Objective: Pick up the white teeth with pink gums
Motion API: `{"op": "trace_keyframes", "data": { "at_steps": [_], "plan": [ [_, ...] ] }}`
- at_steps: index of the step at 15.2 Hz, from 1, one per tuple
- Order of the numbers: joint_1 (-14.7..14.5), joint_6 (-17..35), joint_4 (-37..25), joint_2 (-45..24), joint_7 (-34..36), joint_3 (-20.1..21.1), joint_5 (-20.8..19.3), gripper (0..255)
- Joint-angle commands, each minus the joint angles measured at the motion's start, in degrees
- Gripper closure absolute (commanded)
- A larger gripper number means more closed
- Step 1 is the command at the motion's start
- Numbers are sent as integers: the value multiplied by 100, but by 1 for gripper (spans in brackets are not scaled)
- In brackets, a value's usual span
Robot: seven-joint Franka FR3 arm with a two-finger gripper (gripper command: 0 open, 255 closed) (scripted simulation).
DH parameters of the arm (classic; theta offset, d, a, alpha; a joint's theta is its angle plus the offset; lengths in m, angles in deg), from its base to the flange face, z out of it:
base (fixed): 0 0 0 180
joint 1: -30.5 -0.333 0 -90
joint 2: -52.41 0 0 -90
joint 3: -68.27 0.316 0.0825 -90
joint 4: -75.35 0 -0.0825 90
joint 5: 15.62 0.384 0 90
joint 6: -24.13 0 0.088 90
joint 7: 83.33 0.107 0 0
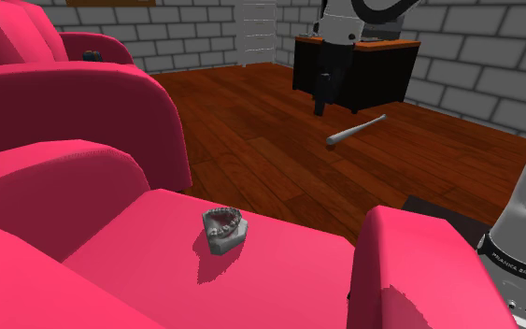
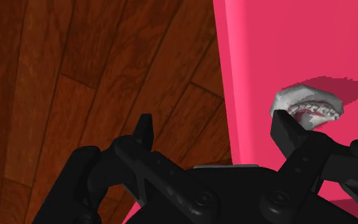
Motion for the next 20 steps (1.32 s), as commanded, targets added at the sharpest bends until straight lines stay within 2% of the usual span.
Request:
{"op": "trace_keyframes", "data": {
  "at_steps": [1, 11, 20],
  "plan": [
    [-71, 195, -88, -333, -37, 45, 78, 0],
    [-372, 961, -996, -2250, -261, 305, 375, 0],
    [-647, 1239, -2278, -4020, -423, 573, 482, 0]
  ]
}}
